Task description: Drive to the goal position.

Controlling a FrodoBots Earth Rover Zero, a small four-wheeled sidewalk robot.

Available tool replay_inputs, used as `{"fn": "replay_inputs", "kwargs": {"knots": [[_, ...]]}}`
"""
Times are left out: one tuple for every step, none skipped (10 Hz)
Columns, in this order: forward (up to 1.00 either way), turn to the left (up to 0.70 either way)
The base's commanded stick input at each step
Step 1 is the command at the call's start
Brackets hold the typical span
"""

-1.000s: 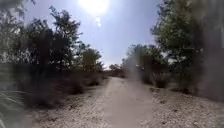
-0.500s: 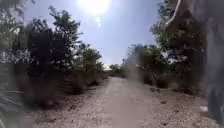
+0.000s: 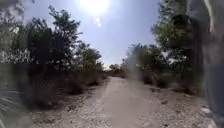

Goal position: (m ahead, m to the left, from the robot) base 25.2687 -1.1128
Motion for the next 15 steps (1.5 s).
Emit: {"fn": "replay_inputs", "kwargs": {"knots": [[0.04, 0.04], [0.04, 0.04], [0.04, 0.04], [0.04, 0.04], [0.04, 0.04], [0.04, 0.04], [0.04, 0.04], [0.04, 0.04], [0.04, 0.04], [0.04, 0.04], [0.07, 0.03], [0.29, 0.02], [0.44, 0.02], [0.45, 0.02], [0.45, 0.02]]}}
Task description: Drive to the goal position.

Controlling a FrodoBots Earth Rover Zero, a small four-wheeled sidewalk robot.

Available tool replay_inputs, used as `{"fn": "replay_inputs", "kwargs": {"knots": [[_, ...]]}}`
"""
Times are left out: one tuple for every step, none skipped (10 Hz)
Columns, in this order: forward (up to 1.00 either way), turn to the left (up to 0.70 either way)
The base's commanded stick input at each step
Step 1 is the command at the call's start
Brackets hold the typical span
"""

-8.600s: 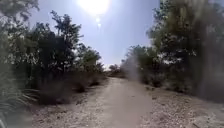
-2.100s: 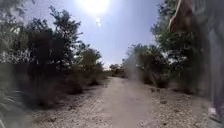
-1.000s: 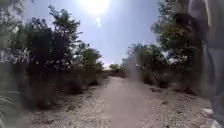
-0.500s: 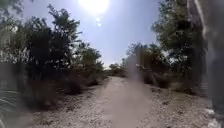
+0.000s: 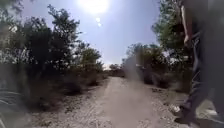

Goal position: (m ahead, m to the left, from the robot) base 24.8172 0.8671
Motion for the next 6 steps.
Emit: {"fn": "replay_inputs", "kwargs": {"knots": [[0.45, 0.02], [0.45, 0.02], [0.45, 0.02], [0.45, 0.02], [0.45, 0.02], [0.45, 0.02]]}}
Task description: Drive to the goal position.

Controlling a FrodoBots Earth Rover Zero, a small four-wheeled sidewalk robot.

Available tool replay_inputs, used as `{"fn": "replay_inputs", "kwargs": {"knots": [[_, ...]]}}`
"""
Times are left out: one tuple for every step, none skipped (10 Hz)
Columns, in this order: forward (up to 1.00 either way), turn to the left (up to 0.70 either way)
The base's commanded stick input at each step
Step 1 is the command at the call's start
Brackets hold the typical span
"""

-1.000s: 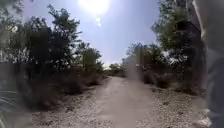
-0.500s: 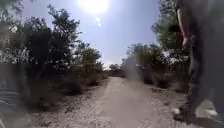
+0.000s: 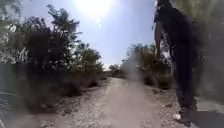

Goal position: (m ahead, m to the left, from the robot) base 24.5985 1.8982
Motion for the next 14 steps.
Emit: {"fn": "replay_inputs", "kwargs": {"knots": [[0.45, 0.02], [0.45, 0.02], [0.45, 0.02], [0.45, 0.02], [0.45, 0.02], [0.45, 0.02], [0.45, 0.02], [0.45, 0.02], [0.45, 0.02], [0.45, 0.02], [0.45, 0.02], [0.45, 0.02], [0.45, 0.02], [0.45, 0.02]]}}
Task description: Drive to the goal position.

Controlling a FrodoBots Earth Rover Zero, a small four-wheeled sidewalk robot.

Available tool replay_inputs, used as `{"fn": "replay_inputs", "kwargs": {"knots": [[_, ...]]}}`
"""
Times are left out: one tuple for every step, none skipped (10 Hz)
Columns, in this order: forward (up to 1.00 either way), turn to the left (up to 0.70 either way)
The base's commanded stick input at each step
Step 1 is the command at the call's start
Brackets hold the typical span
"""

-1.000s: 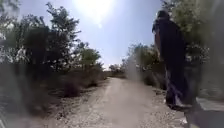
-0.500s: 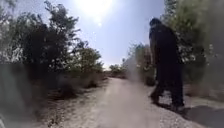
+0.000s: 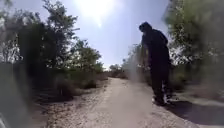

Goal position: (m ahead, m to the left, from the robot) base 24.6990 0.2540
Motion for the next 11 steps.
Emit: {"fn": "replay_inputs", "kwargs": {"knots": [[0.45, 0.02], [0.45, 0.02], [0.45, 0.02], [0.45, 0.02], [0.45, 0.02], [0.45, 0.02], [0.45, 0.02], [0.45, 0.02], [0.45, 0.02], [0.45, 0.02], [0.45, 0.02]]}}
